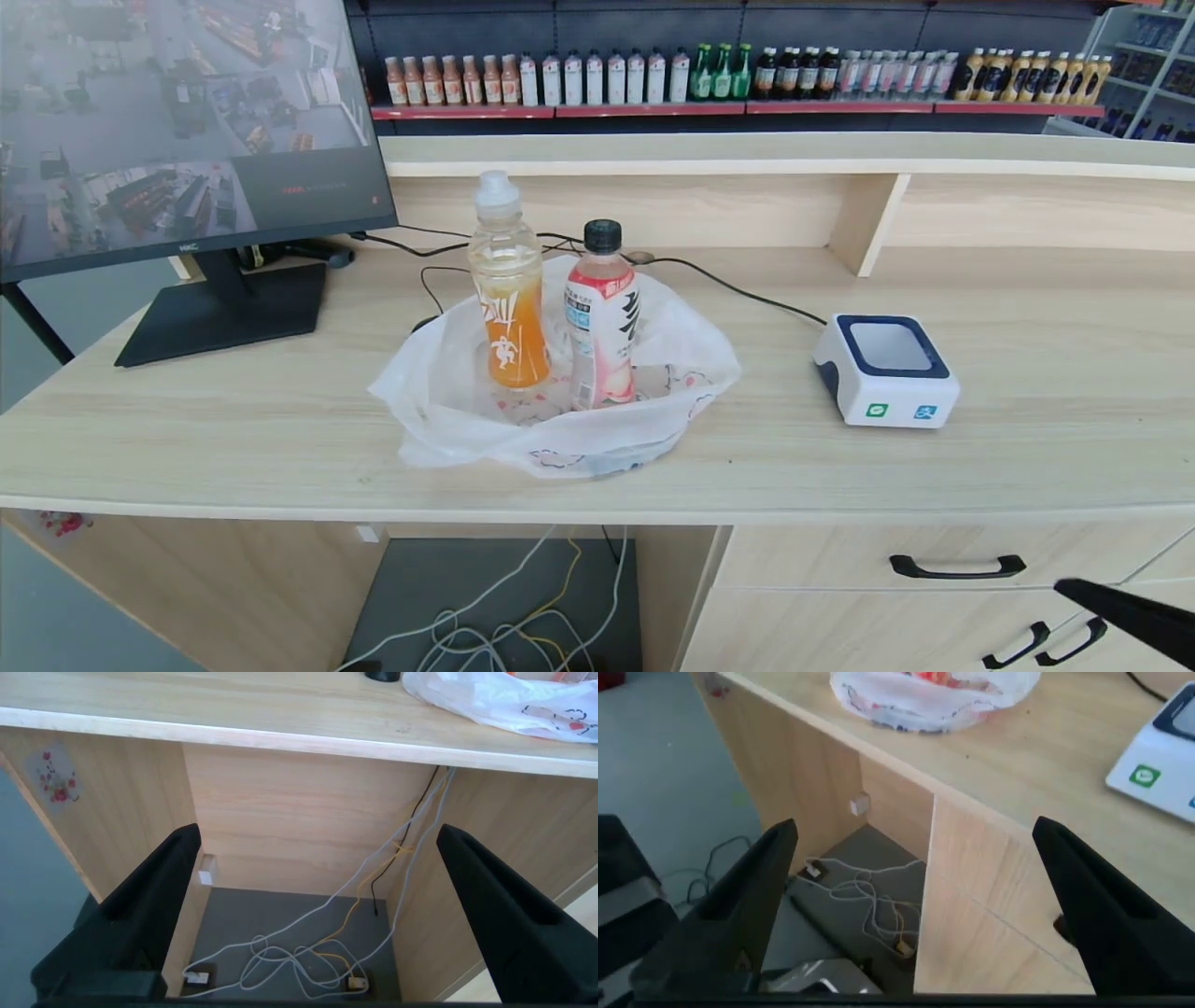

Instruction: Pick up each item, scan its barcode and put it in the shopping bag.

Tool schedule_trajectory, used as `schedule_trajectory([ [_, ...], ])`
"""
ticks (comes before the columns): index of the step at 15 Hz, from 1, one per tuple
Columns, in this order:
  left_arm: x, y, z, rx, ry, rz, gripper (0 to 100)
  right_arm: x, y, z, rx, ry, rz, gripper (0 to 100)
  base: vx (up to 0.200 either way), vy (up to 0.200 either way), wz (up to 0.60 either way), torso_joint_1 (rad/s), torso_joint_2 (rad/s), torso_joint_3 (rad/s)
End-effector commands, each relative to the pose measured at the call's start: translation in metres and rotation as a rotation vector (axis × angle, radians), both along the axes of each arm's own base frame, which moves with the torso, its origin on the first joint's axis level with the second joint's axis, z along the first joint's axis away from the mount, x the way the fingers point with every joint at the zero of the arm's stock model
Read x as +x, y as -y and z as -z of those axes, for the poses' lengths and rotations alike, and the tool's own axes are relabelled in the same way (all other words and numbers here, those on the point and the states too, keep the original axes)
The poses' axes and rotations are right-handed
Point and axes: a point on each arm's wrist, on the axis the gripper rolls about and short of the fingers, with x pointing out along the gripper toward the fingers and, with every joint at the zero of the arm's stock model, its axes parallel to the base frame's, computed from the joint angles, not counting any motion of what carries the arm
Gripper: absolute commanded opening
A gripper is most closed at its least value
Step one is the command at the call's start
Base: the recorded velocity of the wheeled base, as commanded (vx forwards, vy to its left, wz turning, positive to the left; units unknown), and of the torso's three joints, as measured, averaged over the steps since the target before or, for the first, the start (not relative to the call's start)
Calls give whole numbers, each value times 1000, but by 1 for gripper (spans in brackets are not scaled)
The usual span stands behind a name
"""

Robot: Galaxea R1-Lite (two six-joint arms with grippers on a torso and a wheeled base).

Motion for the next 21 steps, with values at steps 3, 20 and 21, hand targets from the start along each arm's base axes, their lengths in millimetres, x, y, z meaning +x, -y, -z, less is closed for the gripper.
schedule_trajectory([
  [3,0,0,0,0,0,0,100,-54,46,50,-19,11,-16,100,0,0,0,0,0,0],
  [20,0,0,0,8,0,2,100,-57,37,54,90,-60,639,100,0,0,0,0,0,0],
  [21,0,0,0,8,0,2,100,-57,37,54,78,-53,638,100,0,0,0,0,0,0],
])
